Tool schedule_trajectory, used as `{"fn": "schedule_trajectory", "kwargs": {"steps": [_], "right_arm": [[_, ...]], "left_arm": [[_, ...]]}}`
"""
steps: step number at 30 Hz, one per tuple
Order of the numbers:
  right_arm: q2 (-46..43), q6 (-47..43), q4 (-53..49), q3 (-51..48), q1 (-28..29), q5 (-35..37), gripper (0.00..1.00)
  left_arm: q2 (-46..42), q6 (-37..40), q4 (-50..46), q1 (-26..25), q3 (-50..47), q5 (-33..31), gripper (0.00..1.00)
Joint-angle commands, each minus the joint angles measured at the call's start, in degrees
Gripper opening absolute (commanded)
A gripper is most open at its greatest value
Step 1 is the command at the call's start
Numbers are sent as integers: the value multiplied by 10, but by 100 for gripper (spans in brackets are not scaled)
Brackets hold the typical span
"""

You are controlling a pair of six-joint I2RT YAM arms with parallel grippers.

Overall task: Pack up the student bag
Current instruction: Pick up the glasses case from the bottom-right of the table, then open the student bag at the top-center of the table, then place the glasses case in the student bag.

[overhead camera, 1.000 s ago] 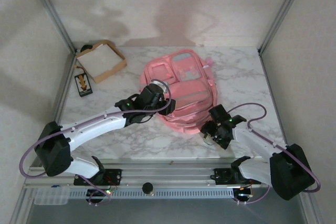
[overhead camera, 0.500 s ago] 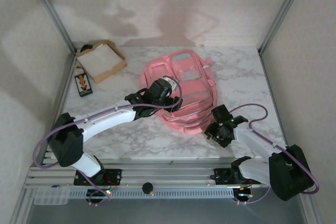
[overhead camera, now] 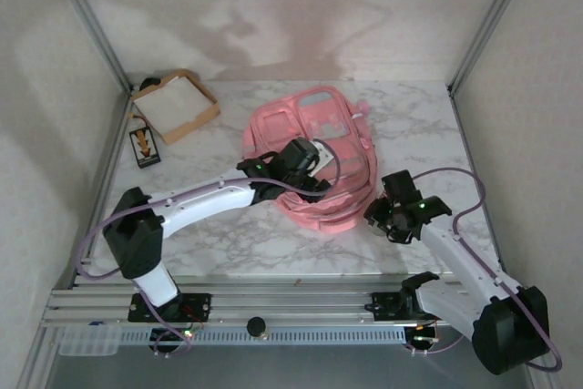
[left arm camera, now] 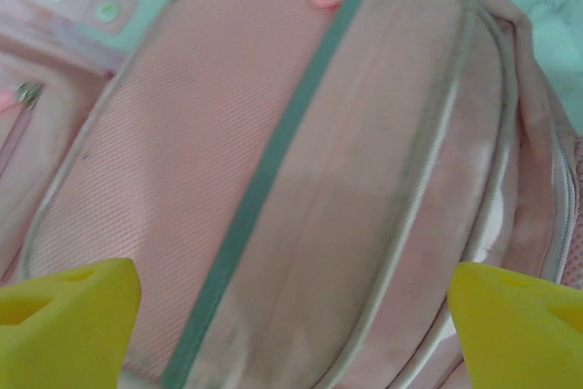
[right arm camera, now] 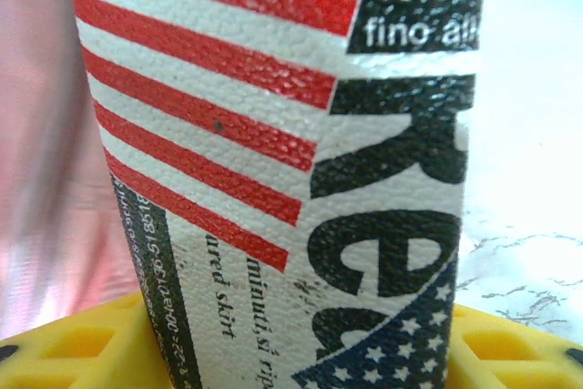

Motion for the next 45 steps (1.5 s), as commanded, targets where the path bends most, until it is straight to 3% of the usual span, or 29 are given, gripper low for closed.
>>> {"fn": "schedule_trajectory", "kwargs": {"steps": [1,6,8,14,18,23,28,32,45], "right_arm": [[-8,-31,-35,45,-8,2,58],[-4,-51,-36,66,-18,-17,59],[-4,-57,-32,67,-21,-26,59],[0,-78,-34,79,-23,-44,59],[2,-89,-37,90,-24,-56,59],[14,-127,-10,107,-23,-132,60],[42,-176,-18,153,-20,-202,61],[62,-191,0,184,-16,-270,62],[188,-195,54,224,-11,-272,67]], "left_arm": [[33,50,-18,-19,28,-63,87],[70,68,0,-22,55,-92,82],[79,69,16,-19,62,-119,72],[88,70,14,-1,88,-86,48],[101,70,19,3,92,-90,39],[107,57,39,4,113,-103,0],[89,-5,63,4,132,-100,0],[64,-45,99,3,114,-44,0],[6,-137,199,3,45,18,0]]}}
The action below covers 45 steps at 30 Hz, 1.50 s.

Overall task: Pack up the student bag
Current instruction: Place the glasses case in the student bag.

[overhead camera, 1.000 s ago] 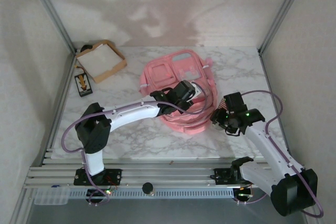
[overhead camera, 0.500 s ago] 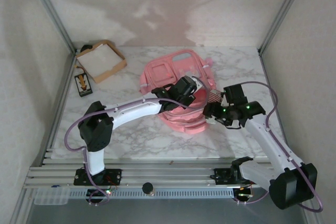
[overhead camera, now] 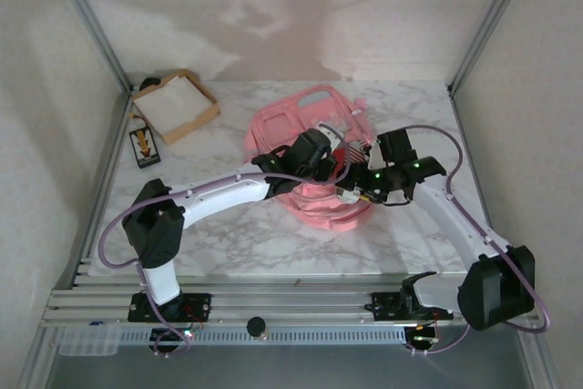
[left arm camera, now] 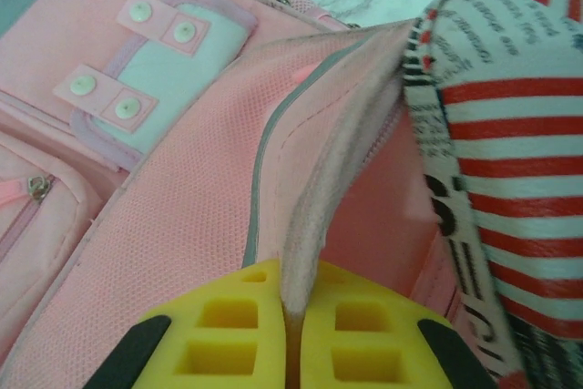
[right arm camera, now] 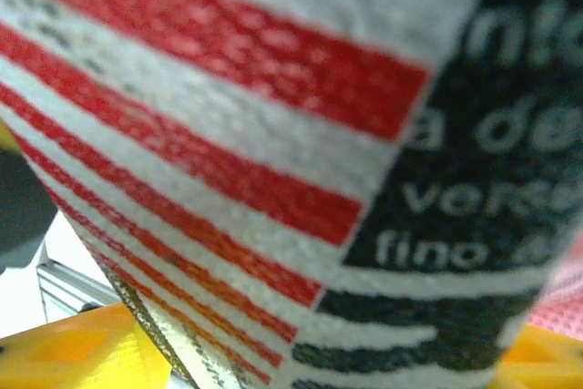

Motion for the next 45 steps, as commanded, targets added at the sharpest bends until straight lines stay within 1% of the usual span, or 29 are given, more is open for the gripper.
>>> {"fn": "schedule_trajectory", "kwargs": {"steps": [1,5,8,9,11,13,15,18,21,25,26,27,28,29,33,37,40,41,43,45], "right_arm": [[44,-6,14,41,2,4,67],[83,-9,14,79,2,-6,68],[82,0,9,75,23,-14,67],[75,-1,-6,68,30,0,68],[43,1,-19,37,32,16,70],[9,8,-25,6,23,33,72],[-5,9,-33,-14,17,29,72],[2,11,-20,-31,17,10,71],[32,5,-9,9,17,1,70],[72,-4,-8,74,17,19,72],[84,-9,-8,83,16,22,73],[93,-12,-10,88,15,28,78],[98,-12,-10,89,14,32,85],[100,-10,-8,87,11,30,88],[69,-13,6,67,2,-13,90],[25,-23,-25,50,-37,-19,86],[-7,-21,-9,13,-54,-72,85],[-10,-15,3,0,-57,-93,82],[-7,-8,21,-18,-59,-105,79],[13,-2,42,-26,-59,-121,71]], "left_arm": [[-51,-44,85,-3,1,38,0],[-55,-55,89,-4,1,40,0],[-43,-77,69,-2,22,-11,0],[-39,-80,59,-2,33,-19,0],[-44,-85,69,-2,32,-15,0],[-57,-94,103,-2,10,-7,0],[-61,-97,112,-2,5,-4,0],[-66,-102,124,-2,-2,10,0],[-68,-105,138,-2,-16,23,0],[-63,-107,114,-2,-5,25,0],[-64,-108,113,-2,-6,28,0],[-63,-107,112,-2,-6,28,0],[-62,-108,110,-2,-6,27,0],[-60,-109,108,-2,-5,27,0],[-56,-108,104,-2,-2,29,0],[-53,-107,100,-2,1,28,0],[-50,-108,98,-1,1,28,0],[-50,-109,98,-1,2,30,0],[-50,-109,101,-2,3,35,0],[-49,-112,100,-2,5,38,0]]}}
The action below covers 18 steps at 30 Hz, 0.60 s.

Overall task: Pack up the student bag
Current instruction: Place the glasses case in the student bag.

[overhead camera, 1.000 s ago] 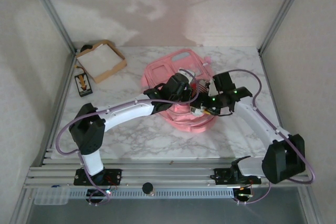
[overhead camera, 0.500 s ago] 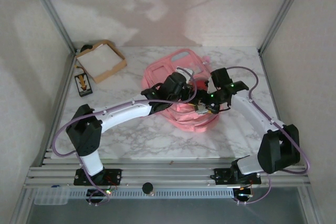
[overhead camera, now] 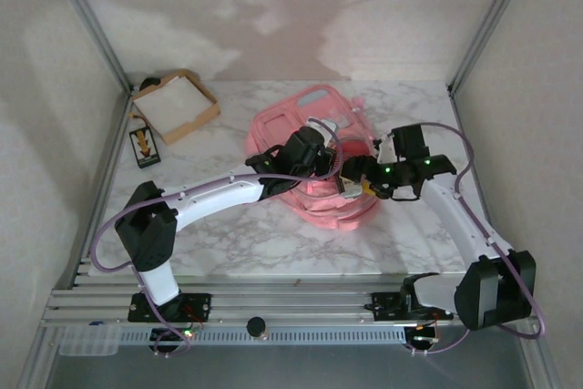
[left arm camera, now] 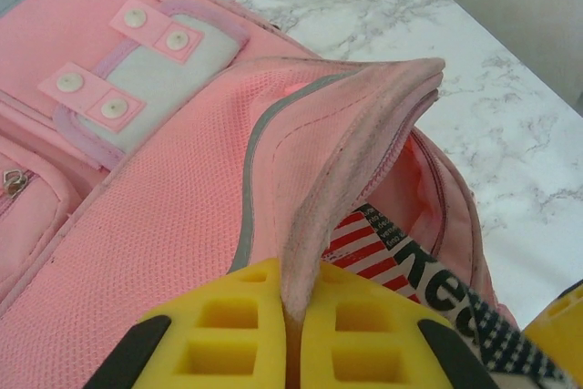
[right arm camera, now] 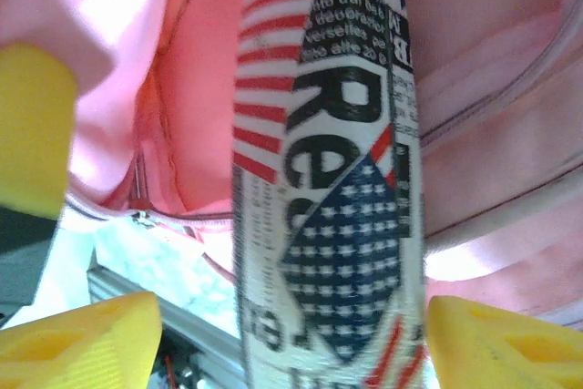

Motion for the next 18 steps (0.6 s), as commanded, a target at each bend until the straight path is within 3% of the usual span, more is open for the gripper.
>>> {"fn": "schedule_trajectory", "kwargs": {"steps": [1,6,10,15,18], "right_arm": [[29,10,44,-20,-2,-63,68],[43,42,115,-19,-2,-107,63],[70,61,141,-19,-2,-117,51],[44,78,134,-12,-10,-106,35],[17,82,105,-16,-21,-97,32]], "left_arm": [[-25,-20,48,-7,28,21,0],[-26,-26,43,-7,23,23,0],[-26,-33,48,-7,19,32,0],[-26,-38,40,-7,23,26,0],[-26,-37,46,-7,19,20,0]]}}
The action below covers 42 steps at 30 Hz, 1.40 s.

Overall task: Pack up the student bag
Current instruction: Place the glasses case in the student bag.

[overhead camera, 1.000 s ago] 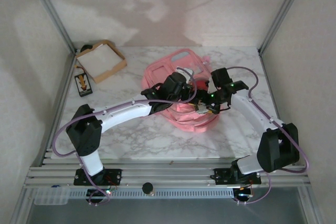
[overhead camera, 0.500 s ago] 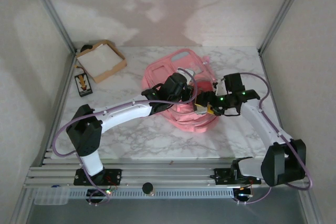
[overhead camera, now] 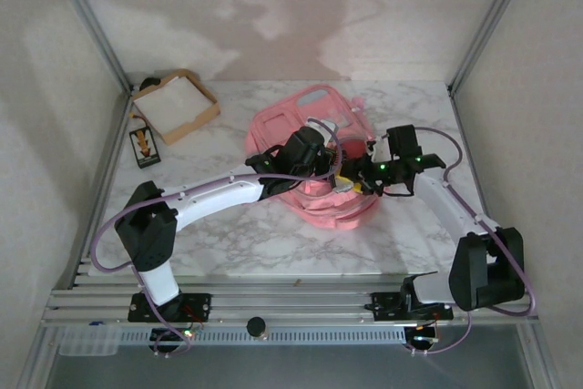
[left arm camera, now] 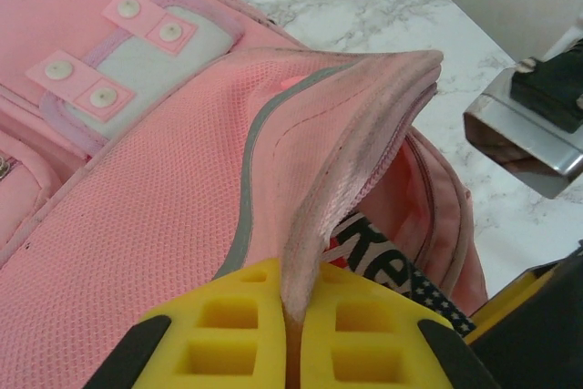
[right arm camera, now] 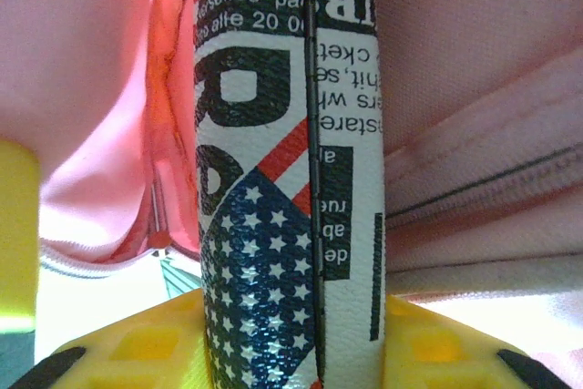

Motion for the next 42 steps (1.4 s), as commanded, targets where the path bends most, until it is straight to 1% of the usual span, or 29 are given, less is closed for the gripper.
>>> {"fn": "schedule_trajectory", "kwargs": {"steps": [1,5,8,11,14,16,18,21,22,24,26,28,30,32,33,35,36,37,38,40,42], "right_arm": [[-40,4,10,2,-15,-11,32],[-74,1,-25,0,-47,-2,29],[-80,15,-24,5,-53,-4,28],[-79,40,-14,7,-53,28,27],[-87,129,75,-28,-51,41,28],[-89,189,140,-43,-33,67,28],[-90,235,171,-44,-23,114,28],[-93,308,253,-67,3,189,28],[-85,322,285,-75,15,210,27],[-57,332,306,-67,40,241,27],[-24,333,329,-57,62,250,32],[10,330,344,-47,75,240,46],[21,315,329,-38,81,242,54],[11,296,305,-40,80,247,66],[0,281,290,-41,79,253,70],[-23,253,247,-40,77,263,72],[-35,243,227,-41,73,266,72],[-48,237,221,-50,66,262,68],[-55,237,222,-60,58,251,63],[-58,234,221,-77,48,219,49],[-51,225,212,-79,49,216,40]], "left_arm": [[-25,-20,48,-7,21,11,0],[-19,-19,37,-7,33,-1,0],[-19,-23,42,-7,33,2,0],[-13,-43,45,-8,41,8,0],[-7,-70,58,-11,48,25,0],[-1,-85,59,-17,59,31,0],[3,-91,62,-25,68,32,0],[14,-97,57,-31,79,32,0],[16,-100,53,-31,83,30,0],[17,-100,48,-31,88,23,0],[18,-99,40,-31,93,10,0],[21,-96,34,-30,97,2,0],[22,-92,29,-29,99,-6,0],[21,-88,24,-28,99,-11,0],[20,-87,22,-27,99,-15,0],[19,-82,19,-25,99,-16,0],[20,-80,18,-25,99,-16,0],[20,-78,18,-24,100,-17,0],[20,-79,17,-24,100,-16,0],[21,-79,18,-24,101,-10,0],[22,-81,18,-24,104,-4,0]]}}
